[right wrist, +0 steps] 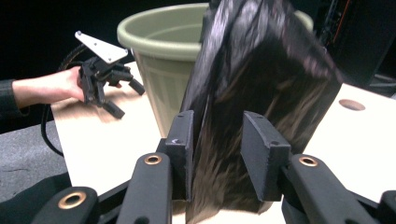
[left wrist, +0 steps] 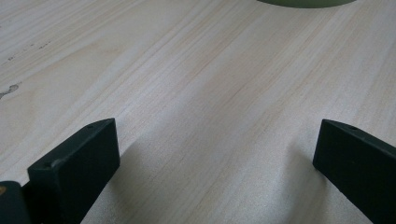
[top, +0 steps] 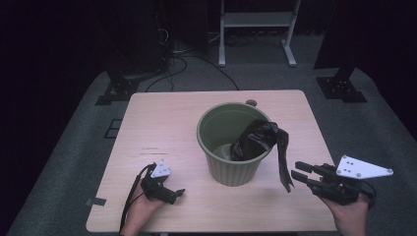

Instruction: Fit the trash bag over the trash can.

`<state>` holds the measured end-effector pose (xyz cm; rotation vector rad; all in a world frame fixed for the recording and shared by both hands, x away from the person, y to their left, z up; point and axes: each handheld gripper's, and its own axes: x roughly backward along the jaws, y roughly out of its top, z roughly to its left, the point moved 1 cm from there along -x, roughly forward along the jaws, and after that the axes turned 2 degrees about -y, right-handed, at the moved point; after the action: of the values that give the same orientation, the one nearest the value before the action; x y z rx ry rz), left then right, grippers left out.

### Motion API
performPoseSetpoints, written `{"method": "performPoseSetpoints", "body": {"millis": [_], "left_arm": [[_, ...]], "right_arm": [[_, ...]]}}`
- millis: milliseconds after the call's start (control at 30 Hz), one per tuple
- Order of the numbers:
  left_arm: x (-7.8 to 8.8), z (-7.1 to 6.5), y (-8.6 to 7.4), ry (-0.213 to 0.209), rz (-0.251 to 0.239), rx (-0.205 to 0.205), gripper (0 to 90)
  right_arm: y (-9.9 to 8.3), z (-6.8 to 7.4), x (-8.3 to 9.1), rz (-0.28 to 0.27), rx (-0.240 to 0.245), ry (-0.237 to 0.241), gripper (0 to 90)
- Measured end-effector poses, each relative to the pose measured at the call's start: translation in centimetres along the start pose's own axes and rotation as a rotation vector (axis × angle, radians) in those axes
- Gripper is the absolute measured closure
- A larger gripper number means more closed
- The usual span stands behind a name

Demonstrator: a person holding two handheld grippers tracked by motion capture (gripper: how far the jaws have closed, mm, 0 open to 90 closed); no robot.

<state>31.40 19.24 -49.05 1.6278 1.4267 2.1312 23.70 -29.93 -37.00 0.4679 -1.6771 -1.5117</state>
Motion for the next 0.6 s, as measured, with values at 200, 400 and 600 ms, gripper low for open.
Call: {"method": "performPoseSetpoints", "body": {"millis": [200, 400, 600], "left_arm": [[0.0, 0.0, 0.0, 0.002, -0.002, 0.001, 0.0], [0.0, 0.0, 0.0, 0.001, -0.002, 0.001, 0.0], [0.2, 0.0, 0.1, -0.022, -0.018, 0.003, 0.0]], "right_arm": [[-1.5, 0.3, -0.7, 0.042, -0.016, 0.017, 64.0], [-2.2, 0.2, -1.3, 0.067, -0.016, 0.031, 90.0], [-0.5, 0.1, -0.5, -0.011, -0.028, 0.07, 90.0]]}}
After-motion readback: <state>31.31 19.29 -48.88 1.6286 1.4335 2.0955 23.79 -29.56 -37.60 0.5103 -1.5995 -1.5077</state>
